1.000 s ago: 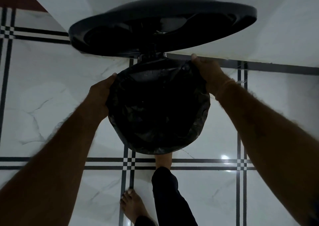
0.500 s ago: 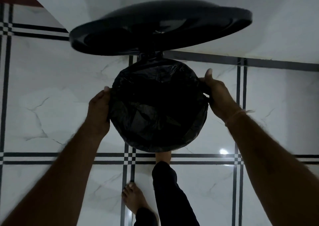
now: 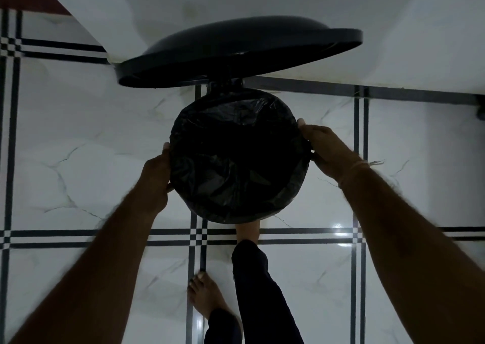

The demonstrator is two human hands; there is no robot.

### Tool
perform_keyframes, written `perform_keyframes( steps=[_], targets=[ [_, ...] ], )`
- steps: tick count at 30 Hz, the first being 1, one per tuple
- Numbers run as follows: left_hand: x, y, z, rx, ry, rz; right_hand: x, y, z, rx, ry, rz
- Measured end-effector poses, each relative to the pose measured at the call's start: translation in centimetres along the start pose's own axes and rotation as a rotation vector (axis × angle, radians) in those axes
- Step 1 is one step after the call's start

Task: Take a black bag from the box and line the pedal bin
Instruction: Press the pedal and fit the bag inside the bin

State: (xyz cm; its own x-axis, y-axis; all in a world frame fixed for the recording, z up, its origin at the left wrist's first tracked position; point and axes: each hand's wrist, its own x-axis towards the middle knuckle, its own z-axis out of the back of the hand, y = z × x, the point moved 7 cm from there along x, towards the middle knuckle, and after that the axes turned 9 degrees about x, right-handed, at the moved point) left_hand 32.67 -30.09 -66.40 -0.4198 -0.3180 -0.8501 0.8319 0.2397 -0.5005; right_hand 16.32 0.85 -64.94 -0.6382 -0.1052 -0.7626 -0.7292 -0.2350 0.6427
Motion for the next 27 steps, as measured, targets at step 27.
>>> perform_keyframes(
  steps=[27],
  targets=[
    [-3.5, 3.9, -0.4, -0.417, -0.36, -0.07, -4.7, -4.1, 0.6, 0.177, -0.494, 0.251]
  ],
)
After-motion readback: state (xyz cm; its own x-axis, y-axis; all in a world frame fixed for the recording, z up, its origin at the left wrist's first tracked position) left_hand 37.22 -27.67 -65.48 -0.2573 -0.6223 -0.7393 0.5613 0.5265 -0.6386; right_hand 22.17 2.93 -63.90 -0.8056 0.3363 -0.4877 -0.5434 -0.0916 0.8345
